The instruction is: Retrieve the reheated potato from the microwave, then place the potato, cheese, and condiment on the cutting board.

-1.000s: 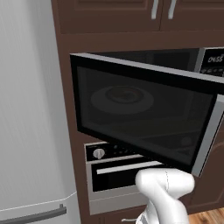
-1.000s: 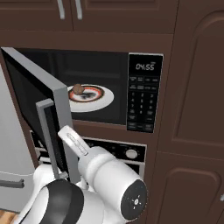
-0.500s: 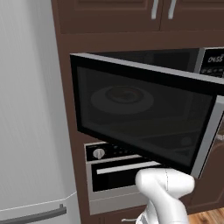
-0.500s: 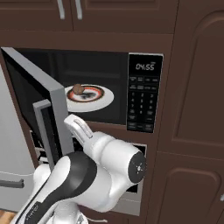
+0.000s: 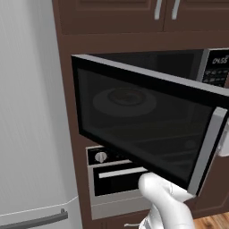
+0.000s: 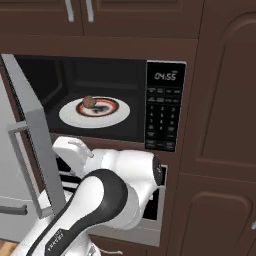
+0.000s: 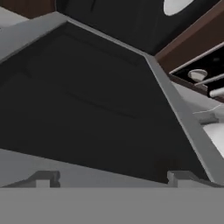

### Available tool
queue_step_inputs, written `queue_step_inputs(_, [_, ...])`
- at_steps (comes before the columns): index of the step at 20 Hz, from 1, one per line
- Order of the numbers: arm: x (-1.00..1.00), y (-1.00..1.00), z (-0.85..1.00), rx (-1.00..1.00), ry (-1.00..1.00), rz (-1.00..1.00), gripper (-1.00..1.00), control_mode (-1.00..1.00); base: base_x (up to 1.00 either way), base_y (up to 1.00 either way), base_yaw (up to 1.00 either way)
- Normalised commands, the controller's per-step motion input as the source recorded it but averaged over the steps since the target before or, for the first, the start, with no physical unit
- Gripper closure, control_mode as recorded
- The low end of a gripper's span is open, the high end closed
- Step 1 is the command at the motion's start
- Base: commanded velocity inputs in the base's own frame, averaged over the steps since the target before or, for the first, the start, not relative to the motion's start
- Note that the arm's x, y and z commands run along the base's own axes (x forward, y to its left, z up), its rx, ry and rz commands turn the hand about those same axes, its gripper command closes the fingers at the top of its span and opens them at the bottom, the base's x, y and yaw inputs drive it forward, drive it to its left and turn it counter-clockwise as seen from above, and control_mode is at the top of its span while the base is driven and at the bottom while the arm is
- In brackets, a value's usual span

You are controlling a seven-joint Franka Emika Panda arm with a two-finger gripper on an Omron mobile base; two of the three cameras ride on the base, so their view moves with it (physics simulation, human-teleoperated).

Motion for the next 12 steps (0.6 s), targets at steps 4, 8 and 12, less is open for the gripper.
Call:
queue_step_inputs(4, [-0.46, 0.77, -0.12, 0.0, 0.0, 0.28, -1.0, -1.0, 0.0, 0.0, 0.0])
queue_step_inputs(8, [-0.46, 0.84, -0.18, 0.0, -0.04, 0.12, -1.0, -1.0, 0.0, 0.0, 0.0])
queue_step_inputs(12, [-0.4, 0.89, -0.17, 0.06, -0.08, 0.01, -1.0, -1.0, 0.0, 0.0, 0.0])
